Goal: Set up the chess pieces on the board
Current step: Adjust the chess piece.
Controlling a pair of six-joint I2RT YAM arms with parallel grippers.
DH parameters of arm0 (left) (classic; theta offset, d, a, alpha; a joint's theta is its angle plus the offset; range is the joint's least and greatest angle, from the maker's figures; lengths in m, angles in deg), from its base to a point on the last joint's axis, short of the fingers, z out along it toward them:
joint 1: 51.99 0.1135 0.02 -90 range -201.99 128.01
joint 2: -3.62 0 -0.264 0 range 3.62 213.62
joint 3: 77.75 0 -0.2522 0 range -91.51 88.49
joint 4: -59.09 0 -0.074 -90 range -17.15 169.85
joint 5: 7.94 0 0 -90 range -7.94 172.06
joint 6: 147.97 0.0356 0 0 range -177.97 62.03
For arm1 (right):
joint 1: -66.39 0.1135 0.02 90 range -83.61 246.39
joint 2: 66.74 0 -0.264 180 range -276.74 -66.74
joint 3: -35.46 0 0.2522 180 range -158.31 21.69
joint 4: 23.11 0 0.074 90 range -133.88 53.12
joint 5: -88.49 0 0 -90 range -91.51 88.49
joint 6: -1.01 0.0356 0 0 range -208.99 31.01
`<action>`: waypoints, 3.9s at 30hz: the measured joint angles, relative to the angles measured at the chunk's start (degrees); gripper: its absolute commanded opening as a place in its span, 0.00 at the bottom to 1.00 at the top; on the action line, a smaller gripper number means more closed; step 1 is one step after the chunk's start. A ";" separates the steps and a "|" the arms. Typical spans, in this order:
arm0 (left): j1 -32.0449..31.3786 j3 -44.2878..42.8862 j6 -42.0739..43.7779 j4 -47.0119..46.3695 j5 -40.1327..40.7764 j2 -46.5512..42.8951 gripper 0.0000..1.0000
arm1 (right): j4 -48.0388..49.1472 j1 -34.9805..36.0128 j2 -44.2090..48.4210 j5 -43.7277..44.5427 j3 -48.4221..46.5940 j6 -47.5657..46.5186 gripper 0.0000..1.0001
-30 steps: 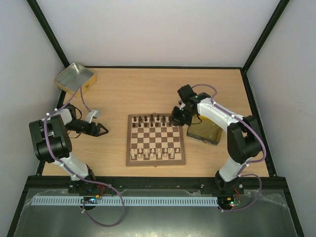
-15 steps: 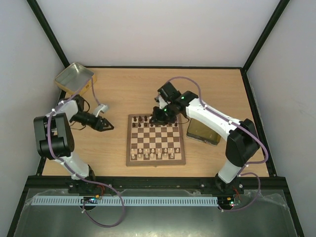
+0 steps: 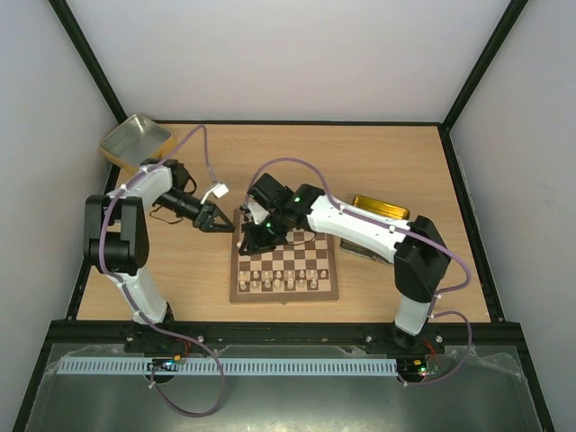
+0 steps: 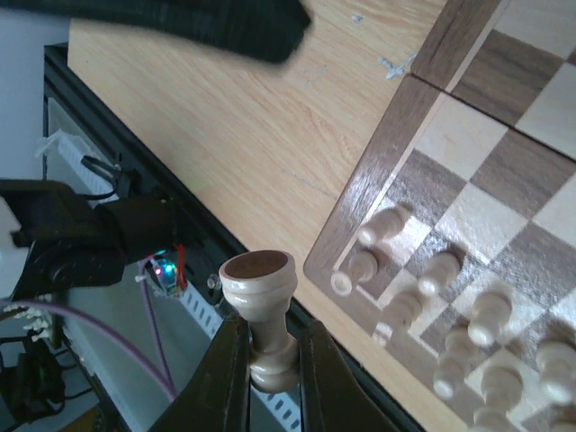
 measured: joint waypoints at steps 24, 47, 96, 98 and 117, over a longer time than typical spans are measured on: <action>-8.20 2.91 -2.86 1.36 -5.46 -5.49 0.33 | -0.55 -0.13 -5.25 4.02 -3.37 -1.33 0.02; -9.16 3.28 -3.87 1.31 -6.08 -5.14 0.40 | -1.42 -1.73 -5.14 4.83 -4.04 -1.68 0.02; -29.38 -22.49 -27.50 0.39 -2.97 -6.69 0.34 | 4.17 -7.02 25.64 -0.42 14.49 -12.87 0.02; -30.21 -22.49 -28.44 0.28 -3.74 -6.49 0.32 | 4.15 -7.19 26.86 -0.39 15.58 -12.85 0.02; -31.69 -20.37 -29.75 1.09 -12.09 -6.45 0.41 | 4.20 -8.48 33.16 2.10 21.14 -12.37 0.02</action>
